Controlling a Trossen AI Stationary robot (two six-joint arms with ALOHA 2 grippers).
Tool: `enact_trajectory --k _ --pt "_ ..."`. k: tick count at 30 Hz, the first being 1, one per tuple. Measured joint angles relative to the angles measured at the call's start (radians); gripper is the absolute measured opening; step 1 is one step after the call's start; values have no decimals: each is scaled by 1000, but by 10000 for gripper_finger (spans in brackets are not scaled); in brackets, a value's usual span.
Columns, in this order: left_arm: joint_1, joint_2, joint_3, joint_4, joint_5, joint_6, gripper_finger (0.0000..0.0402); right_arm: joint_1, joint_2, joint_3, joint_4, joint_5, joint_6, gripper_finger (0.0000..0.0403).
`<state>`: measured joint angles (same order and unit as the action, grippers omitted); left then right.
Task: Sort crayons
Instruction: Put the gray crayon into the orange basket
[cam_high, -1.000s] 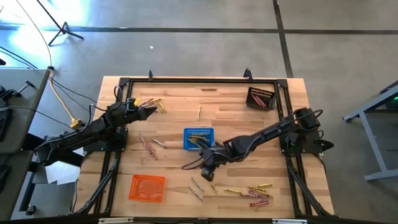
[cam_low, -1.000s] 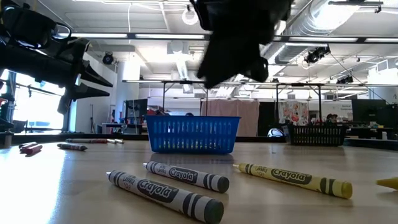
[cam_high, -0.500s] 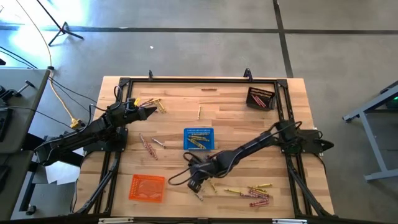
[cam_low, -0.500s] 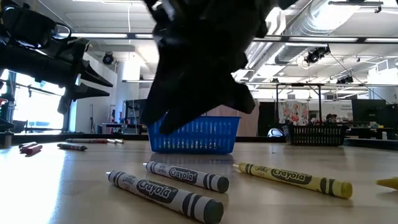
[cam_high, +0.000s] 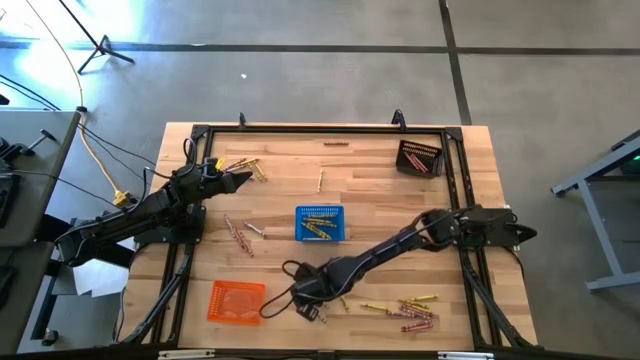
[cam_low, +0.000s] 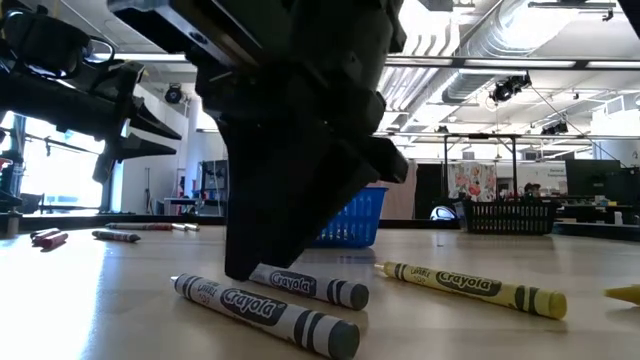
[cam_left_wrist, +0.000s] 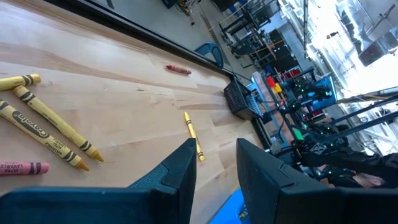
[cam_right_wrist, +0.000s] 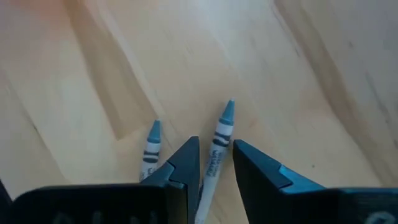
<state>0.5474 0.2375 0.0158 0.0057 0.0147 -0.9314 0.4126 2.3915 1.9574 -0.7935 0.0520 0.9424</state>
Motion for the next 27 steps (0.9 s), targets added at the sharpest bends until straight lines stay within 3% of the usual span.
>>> enact_trajectory --k 8,15,23,27 --pt "0 0 0 0 0 0 101 15 13 -1 -37 31 -1 76" --pt "0 0 0 0 0 0 101 6 13 -2 -54 41 0 11" --pt "0 0 0 0 0 0 101 -14 -5 -9 -56 14 -24 10" --pt "0 0 0 0 0 0 101 -36 -47 -15 -115 68 -76 7"
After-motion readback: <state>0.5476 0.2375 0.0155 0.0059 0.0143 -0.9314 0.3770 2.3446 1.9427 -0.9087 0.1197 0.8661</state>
